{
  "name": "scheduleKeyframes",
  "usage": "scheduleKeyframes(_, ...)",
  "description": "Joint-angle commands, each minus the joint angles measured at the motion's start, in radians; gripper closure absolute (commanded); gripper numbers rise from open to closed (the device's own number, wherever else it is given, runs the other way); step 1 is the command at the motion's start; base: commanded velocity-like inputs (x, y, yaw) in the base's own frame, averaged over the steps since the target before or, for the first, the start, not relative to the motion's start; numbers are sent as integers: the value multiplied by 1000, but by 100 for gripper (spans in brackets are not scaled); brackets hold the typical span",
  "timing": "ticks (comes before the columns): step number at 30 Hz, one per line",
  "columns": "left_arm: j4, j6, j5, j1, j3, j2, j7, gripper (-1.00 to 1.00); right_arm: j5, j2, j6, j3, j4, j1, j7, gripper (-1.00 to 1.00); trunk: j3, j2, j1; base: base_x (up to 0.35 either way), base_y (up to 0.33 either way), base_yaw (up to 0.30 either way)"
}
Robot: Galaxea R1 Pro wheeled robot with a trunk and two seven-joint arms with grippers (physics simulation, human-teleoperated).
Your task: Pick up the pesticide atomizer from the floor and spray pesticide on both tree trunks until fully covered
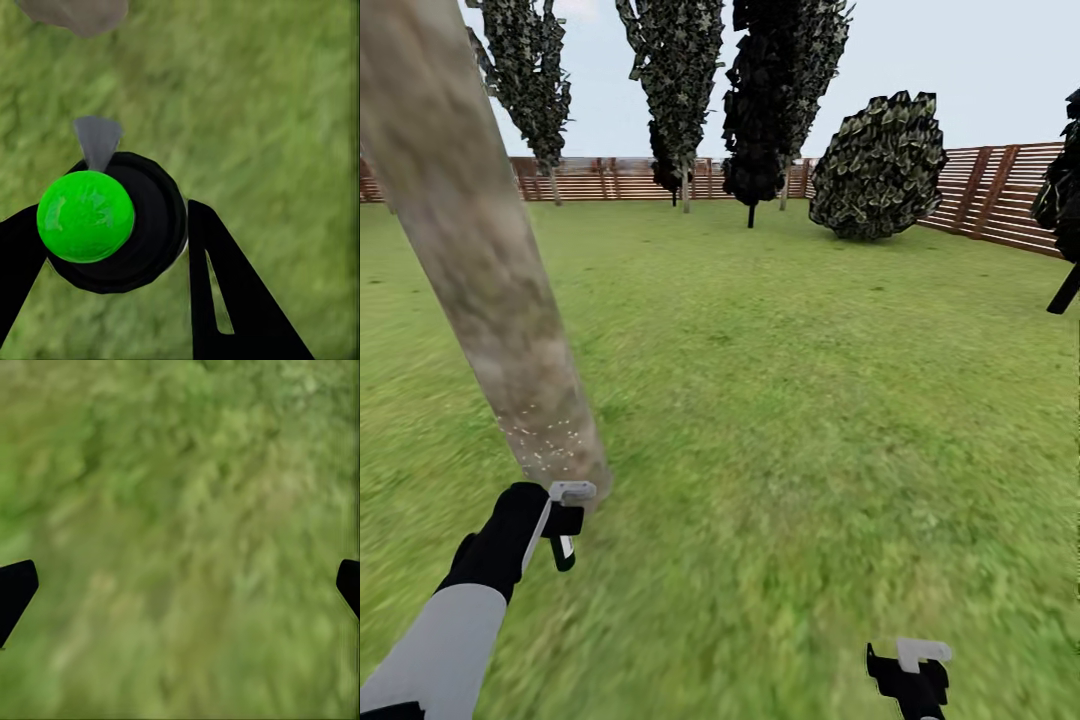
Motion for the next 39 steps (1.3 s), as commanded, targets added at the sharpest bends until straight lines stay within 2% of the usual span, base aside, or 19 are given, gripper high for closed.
scheduleKeyframes(1, -1, 4, -10, -1, 2, 0, -10, 100, -1, 0, -2, 3, 1, -1, -2, -100, -1, 0, 0, 0, -274, 0)
scheduleKeyframes(11, -1, 4, -10, 1, 1, 0, -10, 100, -1, 1, -2, 3, 0, -1, -3, -100, -1, 0, 0, 31, -273, 149)
scheduleKeyframes(28, -1, 4, -10, -9, 1, -11, -10, 100, -1, 1, -2, 2, 0, -1, -2, -100, -1, 0, 0, 210, -217, 274)
scheduleKeyframes(39, -3, 4, -12, -9, 1, -3, -10, 100, -1, 1, -2, 3, 1, -1, -2, -100, -1, 0, 0, 140, -246, 36)
